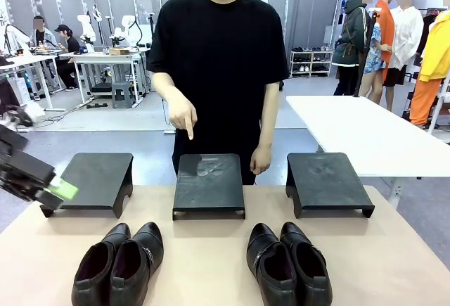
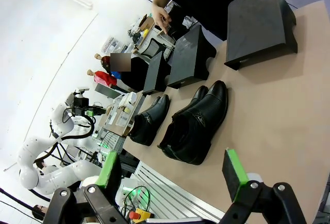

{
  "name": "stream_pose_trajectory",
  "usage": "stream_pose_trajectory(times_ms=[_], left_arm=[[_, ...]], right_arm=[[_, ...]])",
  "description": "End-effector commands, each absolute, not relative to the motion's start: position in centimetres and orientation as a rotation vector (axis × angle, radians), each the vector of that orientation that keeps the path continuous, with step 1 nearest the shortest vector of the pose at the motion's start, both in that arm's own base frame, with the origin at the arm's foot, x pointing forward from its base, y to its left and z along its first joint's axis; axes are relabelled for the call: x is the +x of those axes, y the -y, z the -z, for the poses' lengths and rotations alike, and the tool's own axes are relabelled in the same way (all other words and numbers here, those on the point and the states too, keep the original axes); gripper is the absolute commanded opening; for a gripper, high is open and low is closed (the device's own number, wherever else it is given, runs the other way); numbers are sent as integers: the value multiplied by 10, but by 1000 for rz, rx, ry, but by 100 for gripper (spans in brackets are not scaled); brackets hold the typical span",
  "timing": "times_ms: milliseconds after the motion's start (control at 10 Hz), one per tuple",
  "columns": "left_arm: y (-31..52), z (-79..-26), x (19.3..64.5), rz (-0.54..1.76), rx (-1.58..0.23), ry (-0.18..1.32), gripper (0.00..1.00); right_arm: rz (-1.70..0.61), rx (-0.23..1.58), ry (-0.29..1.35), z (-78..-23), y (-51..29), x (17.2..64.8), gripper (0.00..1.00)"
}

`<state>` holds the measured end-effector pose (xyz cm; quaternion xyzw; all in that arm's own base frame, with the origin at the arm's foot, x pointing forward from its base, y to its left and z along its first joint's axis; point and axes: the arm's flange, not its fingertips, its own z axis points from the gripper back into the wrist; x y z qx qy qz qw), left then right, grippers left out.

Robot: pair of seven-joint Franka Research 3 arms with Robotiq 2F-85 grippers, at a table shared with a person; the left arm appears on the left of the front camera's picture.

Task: Place the shoes on the stand as instructed by the person.
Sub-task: Pick up one pair of Shoes and place it on the Shoes Stand indicated by the person.

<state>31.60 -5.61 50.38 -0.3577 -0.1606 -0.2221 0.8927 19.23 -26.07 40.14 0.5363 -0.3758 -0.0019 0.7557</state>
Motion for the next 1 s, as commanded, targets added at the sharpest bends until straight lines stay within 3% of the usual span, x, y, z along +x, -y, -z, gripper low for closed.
stream_pose_trajectory(times_ms=[0, 400, 900], left_arm=[[86, -471, 306, 406, -597, 283, 100], [125, -421, 287, 371, -397, 182, 100], [143, -376, 279, 284, -228, 169, 100]], right_arm=[[-9, 1169, 847, -402, 261, 192, 100], [-9, 1169, 847, -402, 261, 192, 100], [-9, 1169, 847, -402, 261, 192, 100]])
